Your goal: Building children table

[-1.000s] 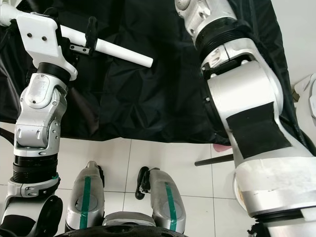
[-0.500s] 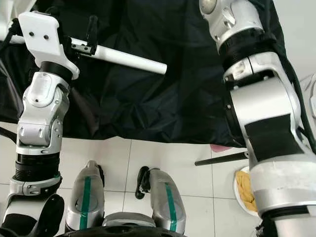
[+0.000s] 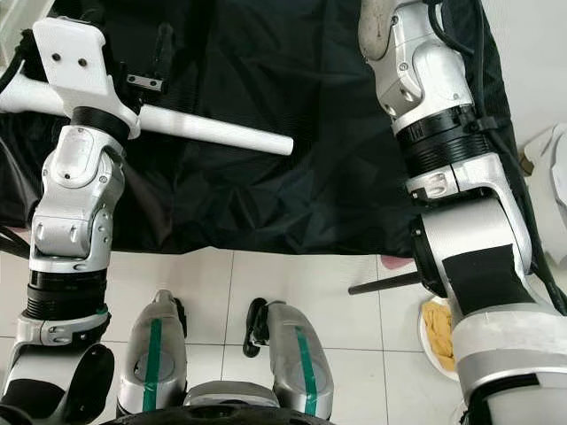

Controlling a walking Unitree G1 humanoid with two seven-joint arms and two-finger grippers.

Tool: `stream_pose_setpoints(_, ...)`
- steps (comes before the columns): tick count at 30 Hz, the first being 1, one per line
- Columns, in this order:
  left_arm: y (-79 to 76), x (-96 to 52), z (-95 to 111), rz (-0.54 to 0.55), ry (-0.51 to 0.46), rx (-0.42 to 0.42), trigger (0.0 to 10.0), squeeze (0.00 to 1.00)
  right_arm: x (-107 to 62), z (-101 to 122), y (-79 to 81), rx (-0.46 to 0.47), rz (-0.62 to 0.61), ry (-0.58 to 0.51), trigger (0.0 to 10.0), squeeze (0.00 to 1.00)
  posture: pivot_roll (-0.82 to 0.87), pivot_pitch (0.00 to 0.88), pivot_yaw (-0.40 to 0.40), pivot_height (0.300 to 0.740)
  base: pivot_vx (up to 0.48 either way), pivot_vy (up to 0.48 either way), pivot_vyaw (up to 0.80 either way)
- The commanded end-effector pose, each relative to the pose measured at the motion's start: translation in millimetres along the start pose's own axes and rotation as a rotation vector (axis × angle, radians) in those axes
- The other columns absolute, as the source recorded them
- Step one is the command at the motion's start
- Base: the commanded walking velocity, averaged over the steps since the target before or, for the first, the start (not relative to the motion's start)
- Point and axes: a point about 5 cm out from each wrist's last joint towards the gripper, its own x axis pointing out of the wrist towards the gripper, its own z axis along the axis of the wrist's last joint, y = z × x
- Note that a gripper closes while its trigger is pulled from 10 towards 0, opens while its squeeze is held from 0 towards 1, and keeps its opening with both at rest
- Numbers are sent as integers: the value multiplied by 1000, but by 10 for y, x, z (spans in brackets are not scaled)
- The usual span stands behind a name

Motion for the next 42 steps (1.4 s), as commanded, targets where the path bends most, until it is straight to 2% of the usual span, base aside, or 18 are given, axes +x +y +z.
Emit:
stream_pose_setpoints(1,-43,14,-32,-24,7,-20,10000,0,205,69,-196,48,-128,-37,10000,0,207,68,-117,740,0,0,0)
stream_pose_setpoints(3,-43,14,-32,-24,7,-20,10000,0,205,69,-196,48,-128,-37,10000,0,207,68,-117,740,0,0,0)
stream_pose_setpoints(9,-45,14,-53,-21,12,-23,10000,0,285,61,-343,30,-159,-42,10000,0,198,66,-121,740,0,0,0)
stream_pose_setpoints(14,-45,17,-53,-19,10,-26,10000,0,209,39,-323,24,-123,-22,10000,0,199,66,-123,740,0,0,0)
stream_pose_setpoints(16,-36,8,-58,-14,11,-26,10000,0,104,25,-292,21,-78,2,10000,0,201,66,-126,740,0,0,0)
stream_pose_setpoints(20,-28,0,-63,-12,12,-26,10000,0,28,0,-288,14,-43,25,10000,0,202,70,-123,740,0,0,0)
stream_pose_setpoints(29,-21,-8,-75,-20,19,-27,10000,0,-118,-79,-342,-1,23,58,10000,0,192,74,-109,740,0,0,0)
stream_pose_setpoints(30,-22,-7,-75,-21,19,-29,10000,0,-132,-90,-348,1,31,61,10000,55,192,74,-109,740,0,0,0)
stream_pose_setpoints(31,-23,-6,-75,-22,19,-30,10000,0,-143,-97,-353,8,36,63,10000,710,190,75,-107,740,0,0,0)
stream_pose_setpoints(32,-24,-6,-76,-24,19,-31,10000,0,-152,-105,-357,17,42,67,10000,1000,189,76,-106,740,0,0,0)
stream_pose_setpoints(36,-26,-5,-77,-26,20,-34,10000,0,-158,-118,-360,24,43,78,10000,1000,188,78,-106,740,0,0,0)
stream_pose_setpoints(37,-27,-4,-78,-27,21,-34,10000,0,-157,-118,-354,24,42,82,10000,953,191,80,-109,740,0,0,0)
stream_pose_setpoints(38,-27,-4,-78,-27,21,-34,10000,0,-157,-118,-354,24,42,82,10000,953,191,80,-109,740,0,0,0)
stream_pose_setpoints(39,-27,-5,-80,-26,22,-35,10000,0,-158,-115,-348,25,44,85,10000,0,191,80,-109,740,0,0,0)
stream_pose_setpoints(42,-26,-8,-81,-25,23,-35,10000,0,-161,-111,-336,30,47,90,10000,0,191,80,-109,740,0,0,0)
